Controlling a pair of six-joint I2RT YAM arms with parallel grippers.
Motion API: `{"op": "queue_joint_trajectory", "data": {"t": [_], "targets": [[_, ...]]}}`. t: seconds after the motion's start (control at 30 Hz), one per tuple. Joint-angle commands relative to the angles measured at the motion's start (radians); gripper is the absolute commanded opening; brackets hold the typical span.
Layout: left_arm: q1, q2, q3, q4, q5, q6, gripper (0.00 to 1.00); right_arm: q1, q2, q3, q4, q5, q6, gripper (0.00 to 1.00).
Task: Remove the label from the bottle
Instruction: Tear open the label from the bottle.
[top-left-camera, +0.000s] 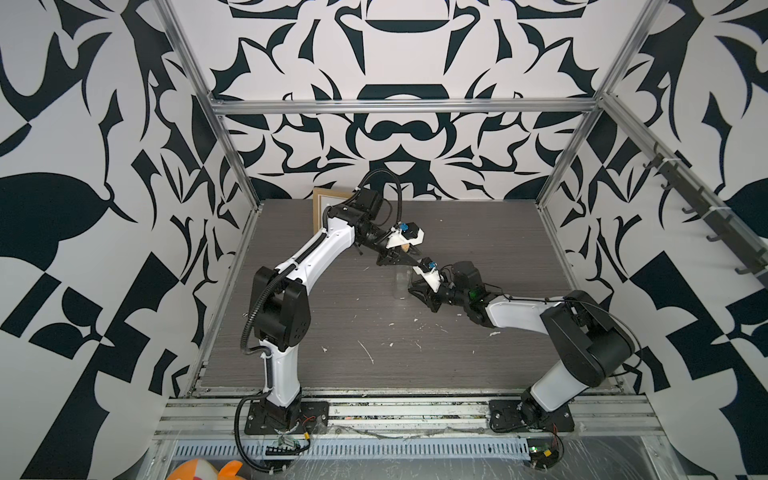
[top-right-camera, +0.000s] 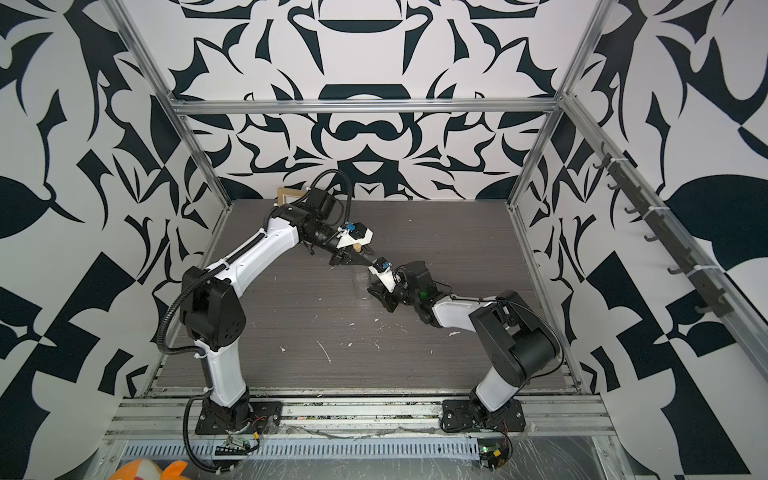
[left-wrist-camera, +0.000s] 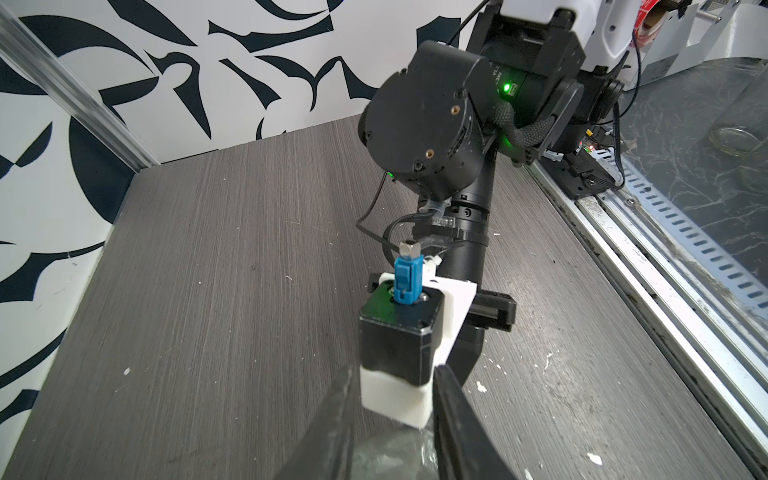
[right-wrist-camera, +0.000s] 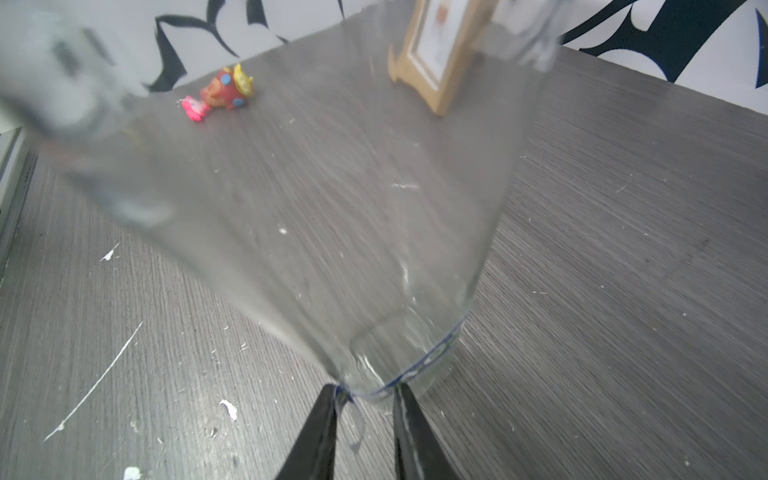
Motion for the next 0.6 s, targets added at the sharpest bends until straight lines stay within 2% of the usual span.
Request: {"op": "queue_joint_trajectory", "data": {"t": [0.0,0.57], "targets": [[-0.002,0.048,-0.055,-0.117,-0.105,0.01,0.0,0.023,-0.034,0.026,0.012,-0.066,0.009,0.27],[-0.001,0.055,-0.053,-0.112,-0.106,0.007,0.0,0.054,-0.044,0.014,0.018,-0.034,0.024,0.26]]}}
